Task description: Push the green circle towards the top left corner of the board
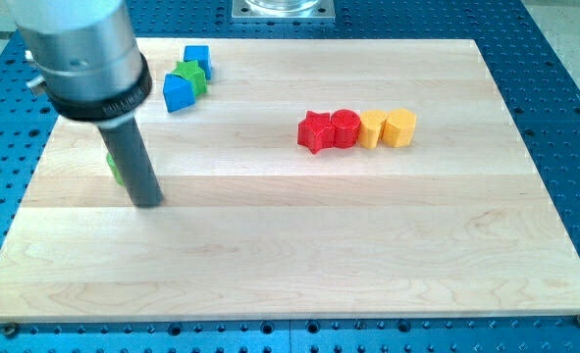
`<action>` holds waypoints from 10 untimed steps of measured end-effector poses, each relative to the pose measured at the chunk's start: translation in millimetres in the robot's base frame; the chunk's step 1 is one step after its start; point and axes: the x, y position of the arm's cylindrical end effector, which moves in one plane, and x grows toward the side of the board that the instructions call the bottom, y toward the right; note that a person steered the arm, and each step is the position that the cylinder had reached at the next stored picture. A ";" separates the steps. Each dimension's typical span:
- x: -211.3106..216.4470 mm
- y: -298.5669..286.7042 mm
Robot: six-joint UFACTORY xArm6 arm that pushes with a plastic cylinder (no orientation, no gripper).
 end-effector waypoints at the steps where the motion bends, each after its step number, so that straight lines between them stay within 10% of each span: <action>1: -43.5 -23.1; 4: 15.9 -35.6; 7: -56.5 -76.2; 10: -18.0 -52.1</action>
